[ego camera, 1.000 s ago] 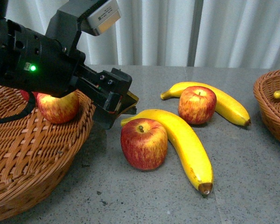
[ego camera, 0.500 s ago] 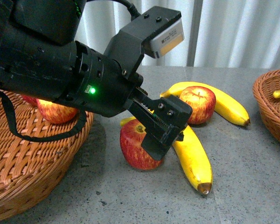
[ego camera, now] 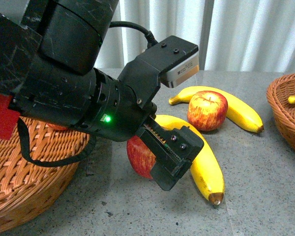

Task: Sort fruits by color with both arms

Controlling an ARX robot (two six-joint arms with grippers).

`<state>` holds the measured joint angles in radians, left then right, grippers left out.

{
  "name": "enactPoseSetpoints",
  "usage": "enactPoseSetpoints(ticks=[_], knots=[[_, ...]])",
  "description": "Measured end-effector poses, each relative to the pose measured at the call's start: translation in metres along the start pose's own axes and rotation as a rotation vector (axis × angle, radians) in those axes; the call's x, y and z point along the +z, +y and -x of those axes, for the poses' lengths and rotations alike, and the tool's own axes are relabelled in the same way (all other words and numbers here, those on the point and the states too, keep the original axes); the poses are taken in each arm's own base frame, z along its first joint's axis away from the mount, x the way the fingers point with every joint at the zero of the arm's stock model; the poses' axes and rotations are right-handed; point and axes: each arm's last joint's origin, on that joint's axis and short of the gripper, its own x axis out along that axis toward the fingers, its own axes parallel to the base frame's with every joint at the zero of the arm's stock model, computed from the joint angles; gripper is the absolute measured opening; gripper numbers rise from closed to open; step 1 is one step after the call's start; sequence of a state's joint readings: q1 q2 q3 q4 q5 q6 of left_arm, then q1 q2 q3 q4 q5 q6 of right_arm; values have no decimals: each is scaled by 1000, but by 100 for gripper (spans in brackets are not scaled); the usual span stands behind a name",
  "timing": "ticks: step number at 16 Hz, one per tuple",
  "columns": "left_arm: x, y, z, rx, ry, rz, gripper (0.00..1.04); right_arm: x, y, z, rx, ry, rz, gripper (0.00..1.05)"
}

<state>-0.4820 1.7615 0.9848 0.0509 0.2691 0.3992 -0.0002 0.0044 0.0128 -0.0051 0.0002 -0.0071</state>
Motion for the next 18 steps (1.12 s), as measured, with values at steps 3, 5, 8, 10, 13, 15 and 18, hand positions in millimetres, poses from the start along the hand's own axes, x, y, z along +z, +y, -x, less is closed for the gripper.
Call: enactPoseSetpoints(ticks=[3,5,8,10,13,15,18], knots=[[-3,0,-3,1,20,2,98,0,0,0,0,0,0,98],[-4,0,-3,2,25,1,98,0,0,0,0,0,0,98],[-4,0,-3,4,25,-5,75,0,0,0,0,0,0,98],[-4,-1,-3,3,26,-5,66,0,0,0,0,0,0,98],[2,-2,2,22,8,-6,66,0,0,0,0,0,0,98],[25,7,22,165,-83,-15,65,0,0,0,0,0,0,98],[51,25,65,408,-246,94,65,0,0,0,0,0,0,98]])
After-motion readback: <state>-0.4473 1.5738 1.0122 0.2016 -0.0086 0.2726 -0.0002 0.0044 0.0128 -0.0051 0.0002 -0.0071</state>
